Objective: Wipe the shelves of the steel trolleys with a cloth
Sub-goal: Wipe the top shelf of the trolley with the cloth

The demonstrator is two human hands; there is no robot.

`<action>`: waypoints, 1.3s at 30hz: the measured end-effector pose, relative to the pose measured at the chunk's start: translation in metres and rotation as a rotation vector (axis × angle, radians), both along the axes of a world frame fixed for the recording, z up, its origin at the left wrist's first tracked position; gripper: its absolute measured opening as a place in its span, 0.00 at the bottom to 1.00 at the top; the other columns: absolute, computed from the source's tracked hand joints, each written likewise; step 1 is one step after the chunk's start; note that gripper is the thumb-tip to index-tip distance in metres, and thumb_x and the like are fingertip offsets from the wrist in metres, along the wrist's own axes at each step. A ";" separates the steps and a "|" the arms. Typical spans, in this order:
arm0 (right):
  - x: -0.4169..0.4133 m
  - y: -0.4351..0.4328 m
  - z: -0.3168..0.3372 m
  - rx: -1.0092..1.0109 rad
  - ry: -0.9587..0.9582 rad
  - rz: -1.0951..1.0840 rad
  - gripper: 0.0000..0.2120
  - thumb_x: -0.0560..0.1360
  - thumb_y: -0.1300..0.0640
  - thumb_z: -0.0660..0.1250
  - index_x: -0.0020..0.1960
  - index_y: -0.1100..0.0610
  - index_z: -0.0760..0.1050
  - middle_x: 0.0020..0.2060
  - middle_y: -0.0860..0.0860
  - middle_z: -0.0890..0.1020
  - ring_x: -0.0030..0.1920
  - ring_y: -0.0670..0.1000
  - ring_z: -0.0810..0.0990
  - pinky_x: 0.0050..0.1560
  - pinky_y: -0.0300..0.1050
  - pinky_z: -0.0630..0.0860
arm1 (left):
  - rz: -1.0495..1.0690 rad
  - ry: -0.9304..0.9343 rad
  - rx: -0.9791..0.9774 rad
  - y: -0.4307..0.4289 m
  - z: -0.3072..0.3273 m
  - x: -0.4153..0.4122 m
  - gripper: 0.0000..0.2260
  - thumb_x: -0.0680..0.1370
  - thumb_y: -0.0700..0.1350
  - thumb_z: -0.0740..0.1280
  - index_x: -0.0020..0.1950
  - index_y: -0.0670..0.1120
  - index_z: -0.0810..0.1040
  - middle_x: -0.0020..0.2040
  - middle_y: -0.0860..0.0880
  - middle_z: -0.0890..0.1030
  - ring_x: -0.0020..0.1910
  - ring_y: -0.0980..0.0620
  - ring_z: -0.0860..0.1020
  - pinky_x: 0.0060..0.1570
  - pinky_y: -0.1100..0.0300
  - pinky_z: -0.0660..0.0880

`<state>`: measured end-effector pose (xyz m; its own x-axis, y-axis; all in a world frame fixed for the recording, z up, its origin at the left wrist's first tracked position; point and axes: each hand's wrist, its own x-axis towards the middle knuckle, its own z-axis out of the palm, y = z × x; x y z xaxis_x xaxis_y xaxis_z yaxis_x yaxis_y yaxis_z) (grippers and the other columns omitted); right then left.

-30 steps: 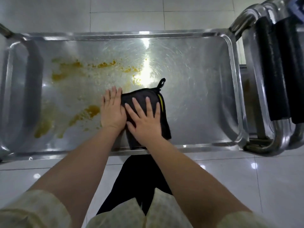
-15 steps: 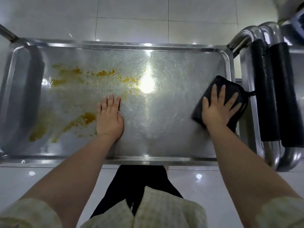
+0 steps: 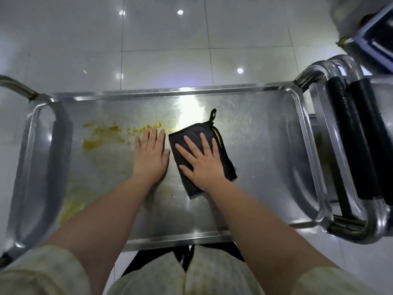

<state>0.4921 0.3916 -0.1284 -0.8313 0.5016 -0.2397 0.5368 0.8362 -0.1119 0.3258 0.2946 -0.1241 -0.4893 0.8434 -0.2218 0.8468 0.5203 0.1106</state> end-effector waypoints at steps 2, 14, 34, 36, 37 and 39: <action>-0.005 0.002 0.000 0.003 0.032 -0.079 0.29 0.79 0.35 0.47 0.79 0.39 0.50 0.79 0.45 0.52 0.78 0.62 0.44 0.75 0.66 0.41 | -0.051 -0.006 -0.042 0.012 -0.005 -0.015 0.28 0.82 0.56 0.49 0.80 0.49 0.48 0.80 0.44 0.48 0.79 0.42 0.46 0.74 0.40 0.41; 0.150 0.173 0.007 0.049 -0.130 -0.835 0.33 0.76 0.33 0.40 0.79 0.40 0.46 0.80 0.46 0.48 0.78 0.61 0.44 0.74 0.67 0.44 | -0.047 -0.015 -0.011 0.020 -0.013 -0.024 0.29 0.79 0.62 0.40 0.80 0.56 0.45 0.80 0.50 0.43 0.79 0.48 0.41 0.74 0.42 0.37; 0.012 0.133 0.001 -0.033 -0.002 -0.312 0.31 0.78 0.34 0.50 0.78 0.38 0.48 0.79 0.44 0.50 0.79 0.59 0.45 0.75 0.62 0.39 | 0.121 -0.040 0.005 0.025 -0.012 -0.028 0.25 0.82 0.52 0.48 0.80 0.54 0.49 0.80 0.49 0.48 0.79 0.46 0.44 0.74 0.41 0.37; 0.062 0.170 0.002 -0.012 -0.031 -0.498 0.32 0.77 0.33 0.47 0.79 0.38 0.47 0.79 0.44 0.49 0.79 0.60 0.45 0.75 0.62 0.41 | 0.120 -0.042 0.003 0.025 -0.012 -0.027 0.26 0.81 0.53 0.46 0.80 0.54 0.48 0.80 0.49 0.47 0.79 0.47 0.43 0.74 0.40 0.37; 0.084 0.185 0.003 -0.005 -0.058 -0.584 0.32 0.77 0.32 0.44 0.79 0.39 0.46 0.80 0.45 0.48 0.78 0.60 0.45 0.75 0.63 0.40 | 0.119 -0.042 0.002 0.025 -0.012 -0.027 0.26 0.81 0.54 0.45 0.80 0.54 0.48 0.80 0.50 0.47 0.79 0.47 0.43 0.74 0.40 0.37; 0.111 0.206 0.006 0.001 -0.124 -0.723 0.32 0.77 0.32 0.39 0.79 0.40 0.43 0.80 0.46 0.46 0.78 0.60 0.42 0.75 0.65 0.40 | 0.125 -0.043 0.003 0.026 -0.012 -0.026 0.27 0.80 0.54 0.44 0.80 0.55 0.48 0.80 0.50 0.47 0.79 0.47 0.44 0.74 0.40 0.38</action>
